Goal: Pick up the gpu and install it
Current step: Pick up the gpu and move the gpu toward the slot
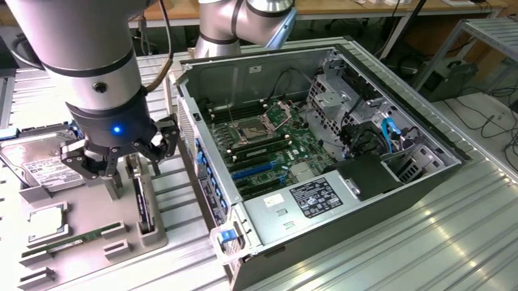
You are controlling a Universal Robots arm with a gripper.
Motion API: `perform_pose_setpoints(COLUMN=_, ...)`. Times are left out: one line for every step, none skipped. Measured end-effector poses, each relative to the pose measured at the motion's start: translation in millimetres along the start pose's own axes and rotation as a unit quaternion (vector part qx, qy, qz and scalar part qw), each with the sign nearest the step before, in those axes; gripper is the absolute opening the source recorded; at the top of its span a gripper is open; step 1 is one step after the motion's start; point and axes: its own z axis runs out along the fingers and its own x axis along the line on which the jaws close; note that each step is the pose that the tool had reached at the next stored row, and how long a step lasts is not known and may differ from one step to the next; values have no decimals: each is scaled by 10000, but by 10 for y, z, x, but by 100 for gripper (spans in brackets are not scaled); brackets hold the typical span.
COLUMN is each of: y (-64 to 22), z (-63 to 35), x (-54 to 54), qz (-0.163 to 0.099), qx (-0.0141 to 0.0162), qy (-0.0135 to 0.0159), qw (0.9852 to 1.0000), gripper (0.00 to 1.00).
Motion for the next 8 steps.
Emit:
perform_pose_setpoints(y=-1, z=18, x=0, qz=86, qx=2, qy=-3, qw=10000, gripper=60)
perform_pose_setpoints(y=-1, z=37, x=2, qz=153, qx=4, qy=-6, qw=9999, gripper=60)
perform_pose_setpoints(y=4, z=55, x=15, qz=174, qx=4, qy=-7, qw=9998, gripper=60)
perform_pose_setpoints(y=11, z=73, x=26, qz=175, qx=4, qy=-8, qw=9998, gripper=60)
perform_pose_setpoints(y=20, z=91, x=32, qz=174, qx=5, qy=-7, qw=9998, gripper=60)
perform_pose_setpoints(y=31, z=110, x=39, qz=175, qx=5, qy=-7, qw=9998, gripper=60)
perform_pose_setpoints(y=42, z=128, x=44, qz=174, qx=5, qy=-7, qw=9998, gripper=60)
perform_pose_setpoints(y=53, z=147, x=50, qz=174, qx=5, qy=-7, qw=9998, gripper=60)
